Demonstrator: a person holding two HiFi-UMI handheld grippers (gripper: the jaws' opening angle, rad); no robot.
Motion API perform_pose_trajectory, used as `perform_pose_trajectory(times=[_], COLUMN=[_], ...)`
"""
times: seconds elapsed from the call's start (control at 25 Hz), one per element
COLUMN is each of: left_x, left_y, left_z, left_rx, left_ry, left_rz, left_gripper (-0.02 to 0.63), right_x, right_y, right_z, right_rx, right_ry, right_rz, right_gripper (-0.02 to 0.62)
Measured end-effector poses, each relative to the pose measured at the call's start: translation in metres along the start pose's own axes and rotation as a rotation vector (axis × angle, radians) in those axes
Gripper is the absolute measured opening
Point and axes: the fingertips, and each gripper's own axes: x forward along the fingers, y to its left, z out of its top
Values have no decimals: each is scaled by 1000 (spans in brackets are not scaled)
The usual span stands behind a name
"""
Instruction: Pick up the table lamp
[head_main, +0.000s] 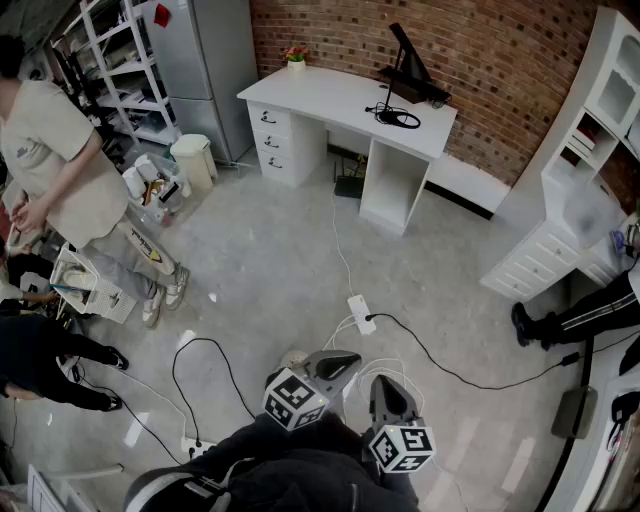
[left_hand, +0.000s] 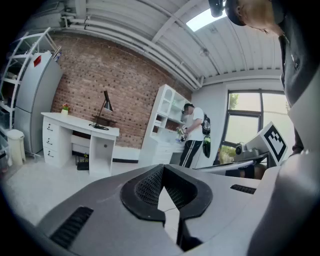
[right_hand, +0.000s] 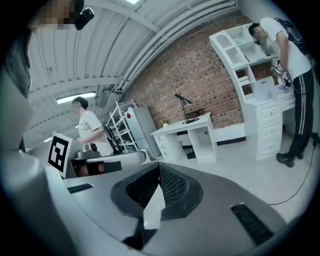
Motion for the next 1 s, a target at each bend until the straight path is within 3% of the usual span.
perform_pose_trajectory(times=[0.64, 1.0], left_x=[-8, 7], left_y=[56, 110], left_z=[12, 30], left_rx=[-32, -34], left_ry=[8, 21], left_rz=[64, 42], left_gripper=[6, 6], right_x=[69, 132], right_y=[13, 8], right_z=[11, 44], right_rx=[-22, 21], right_ry=[80, 57], right_rz=[76, 40], right_gripper=[11, 11])
